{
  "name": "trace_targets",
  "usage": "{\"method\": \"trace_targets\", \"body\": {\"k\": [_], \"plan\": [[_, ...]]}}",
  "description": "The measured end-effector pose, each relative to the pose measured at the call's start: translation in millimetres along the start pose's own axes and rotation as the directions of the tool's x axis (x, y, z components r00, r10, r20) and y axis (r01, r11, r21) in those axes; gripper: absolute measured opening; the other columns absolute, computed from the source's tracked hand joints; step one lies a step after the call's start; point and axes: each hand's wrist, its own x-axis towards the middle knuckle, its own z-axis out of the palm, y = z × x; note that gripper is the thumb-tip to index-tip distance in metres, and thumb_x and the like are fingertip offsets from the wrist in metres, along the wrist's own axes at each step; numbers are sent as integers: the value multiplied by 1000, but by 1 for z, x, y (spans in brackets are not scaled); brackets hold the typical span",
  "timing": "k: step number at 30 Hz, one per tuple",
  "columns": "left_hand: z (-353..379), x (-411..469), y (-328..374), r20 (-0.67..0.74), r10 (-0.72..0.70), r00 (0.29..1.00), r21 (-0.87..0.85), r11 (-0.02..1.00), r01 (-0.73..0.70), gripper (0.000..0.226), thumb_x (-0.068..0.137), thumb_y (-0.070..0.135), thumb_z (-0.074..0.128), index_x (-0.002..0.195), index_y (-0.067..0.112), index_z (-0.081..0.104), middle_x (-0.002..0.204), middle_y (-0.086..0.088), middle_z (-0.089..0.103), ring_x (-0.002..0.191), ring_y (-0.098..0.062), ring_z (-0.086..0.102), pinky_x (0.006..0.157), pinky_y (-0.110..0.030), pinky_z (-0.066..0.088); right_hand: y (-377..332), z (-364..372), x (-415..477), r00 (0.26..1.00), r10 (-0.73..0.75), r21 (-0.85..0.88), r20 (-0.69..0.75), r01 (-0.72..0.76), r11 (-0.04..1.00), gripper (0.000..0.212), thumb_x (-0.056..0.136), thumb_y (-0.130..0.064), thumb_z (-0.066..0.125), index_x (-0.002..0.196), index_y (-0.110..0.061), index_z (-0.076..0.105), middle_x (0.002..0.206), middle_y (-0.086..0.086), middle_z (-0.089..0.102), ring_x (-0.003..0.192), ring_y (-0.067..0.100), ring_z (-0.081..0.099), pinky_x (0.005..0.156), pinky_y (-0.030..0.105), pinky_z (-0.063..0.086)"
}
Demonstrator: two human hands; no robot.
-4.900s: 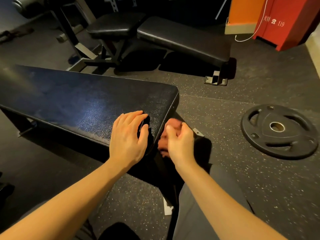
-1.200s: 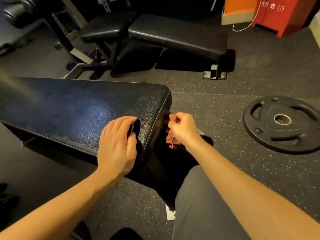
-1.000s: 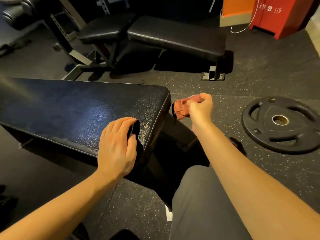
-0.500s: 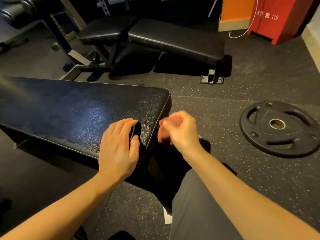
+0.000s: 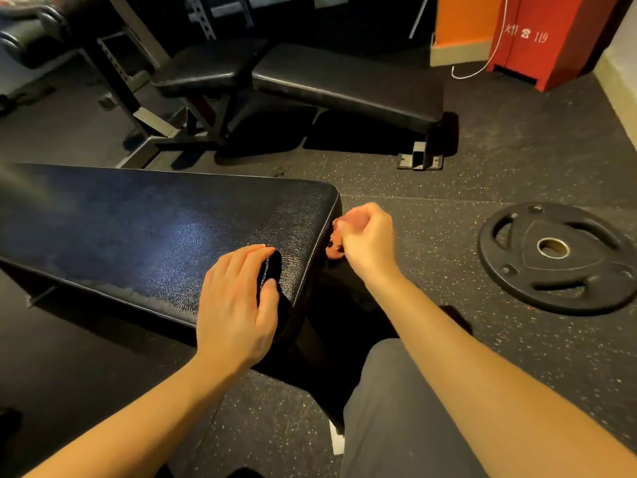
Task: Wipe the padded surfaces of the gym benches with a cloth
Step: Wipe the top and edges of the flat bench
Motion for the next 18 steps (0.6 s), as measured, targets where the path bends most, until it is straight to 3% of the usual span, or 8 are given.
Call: {"method": "trace_targets", "body": {"k": [3, 4, 7, 11, 14, 16, 18], "plan": [[1, 0, 1, -14, -1, 1000, 2, 1000, 1, 44, 95, 31, 43, 134, 18, 59, 137, 3, 60, 126, -19, 51, 106, -35, 36, 15, 3, -18, 994, -58, -97, 91, 67, 993, 12, 94, 1, 54, 93, -10, 59, 63, 6, 69, 59, 17, 70, 59, 41, 61], [1, 0, 1, -15, -4, 1000, 3, 1000, 4, 44, 95, 31, 42, 134, 18, 59, 137, 3, 60, 126, -19, 52, 107, -35, 36, 18, 3, -27, 986, -73, -125, 149, 92, 988, 13, 93, 0, 56, 91, -12, 59, 63, 6, 70, 59, 17, 71, 63, 42, 62], [2, 1, 1, -13, -5, 1000, 1, 1000, 5, 46, 95, 33, 40, 134, 19, 59, 137, 3, 60, 127, -20, 52, 108, -35, 36, 16, 1, -18, 979, -139, -249, 150, 174, 953, 12, 93, 0, 57, 90, -11, 60, 64, 6, 70, 54, 11, 68, 61, 26, 58], [2, 1, 2, -10, -18, 1000, 3, 1000, 18, 48, 96, 36, 37, 135, 20, 59, 138, 4, 59, 129, -16, 49, 109, -27, 29, 15, 3, 5, 993, -99, -195, 70, 111, 974, 10, 98, 0, 56, 94, -8, 60, 73, 10, 66, 62, 15, 68, 52, 18, 52], [2, -1, 1, -6, -22, 1000, 4, 1000, 22, 47, 96, 36, 37, 135, 21, 58, 139, 4, 59, 129, -16, 49, 109, -27, 28, 17, 1, 0, 992, -78, -235, 100, 100, 967, 8, 97, 3, 56, 93, -2, 61, 68, 1, 61, 53, -5, 61, 47, 7, 42], [2, 0, 0, -3, -22, 1000, -2, 1000, 22, 47, 96, 36, 38, 135, 21, 58, 139, 4, 59, 129, -17, 50, 109, -28, 30, 20, 2, 2, 989, -81, -250, 122, 110, 962, 12, 97, 5, 53, 91, -1, 60, 68, 7, 63, 51, 3, 61, 47, 12, 46], [1, 1, 0, 12, -7, 1000, 6, 1000, 7, 46, 96, 34, 40, 135, 20, 58, 138, 4, 59, 128, -18, 50, 109, -32, 33, 28, 1, 8, 989, -58, -294, 133, 95, 951, 19, 96, 3, 50, 88, -11, 61, 71, 9, 68, 60, 17, 69, 53, 23, 57]]}}
